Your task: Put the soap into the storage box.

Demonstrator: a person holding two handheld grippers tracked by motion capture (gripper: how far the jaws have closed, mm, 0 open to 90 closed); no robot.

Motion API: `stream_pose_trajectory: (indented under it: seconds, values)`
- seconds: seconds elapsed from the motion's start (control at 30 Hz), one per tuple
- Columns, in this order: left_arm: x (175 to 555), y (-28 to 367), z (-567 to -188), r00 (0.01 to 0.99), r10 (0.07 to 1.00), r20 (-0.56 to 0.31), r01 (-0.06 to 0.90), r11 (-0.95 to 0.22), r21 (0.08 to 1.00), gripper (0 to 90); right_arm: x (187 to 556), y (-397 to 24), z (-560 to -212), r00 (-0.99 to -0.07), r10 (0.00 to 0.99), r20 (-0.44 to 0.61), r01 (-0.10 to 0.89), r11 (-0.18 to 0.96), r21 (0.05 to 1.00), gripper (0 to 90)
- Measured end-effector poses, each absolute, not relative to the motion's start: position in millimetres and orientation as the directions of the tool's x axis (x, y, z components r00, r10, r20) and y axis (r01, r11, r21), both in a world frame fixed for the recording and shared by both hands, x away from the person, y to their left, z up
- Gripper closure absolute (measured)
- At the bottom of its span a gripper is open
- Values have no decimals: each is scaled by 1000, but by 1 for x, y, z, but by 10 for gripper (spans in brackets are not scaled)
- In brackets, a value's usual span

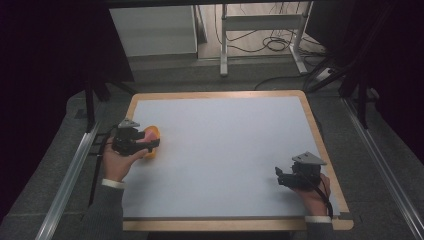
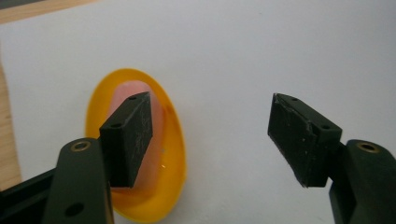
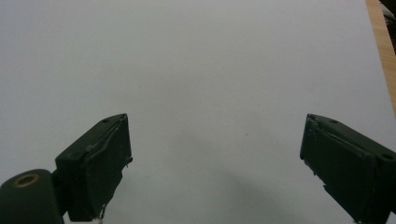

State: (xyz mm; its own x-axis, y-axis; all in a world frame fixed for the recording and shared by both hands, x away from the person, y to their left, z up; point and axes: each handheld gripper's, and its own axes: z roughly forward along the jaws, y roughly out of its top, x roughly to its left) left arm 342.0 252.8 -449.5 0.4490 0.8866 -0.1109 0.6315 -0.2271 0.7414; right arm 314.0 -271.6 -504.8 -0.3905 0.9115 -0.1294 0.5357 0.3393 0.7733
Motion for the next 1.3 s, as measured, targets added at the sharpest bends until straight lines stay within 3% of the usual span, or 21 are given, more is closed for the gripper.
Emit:
stream_pose_trajectory:
  seconds: [0.17, 0.73, 1.3]
  values:
    - [325, 247, -456, 472, 877, -92, 601, -244, 761, 314, 314, -271, -505, -393, 911, -129, 536, 340, 773, 86]
    - [284, 247, -521, 453, 871, -189, 669, -191, 718, 298, 314, -268, -506, -399, 907, -135, 535, 350, 769, 86]
    - [280, 246, -530, 454, 867, -208, 675, -182, 715, 279, 314, -265, -507, -405, 902, -151, 530, 366, 764, 86]
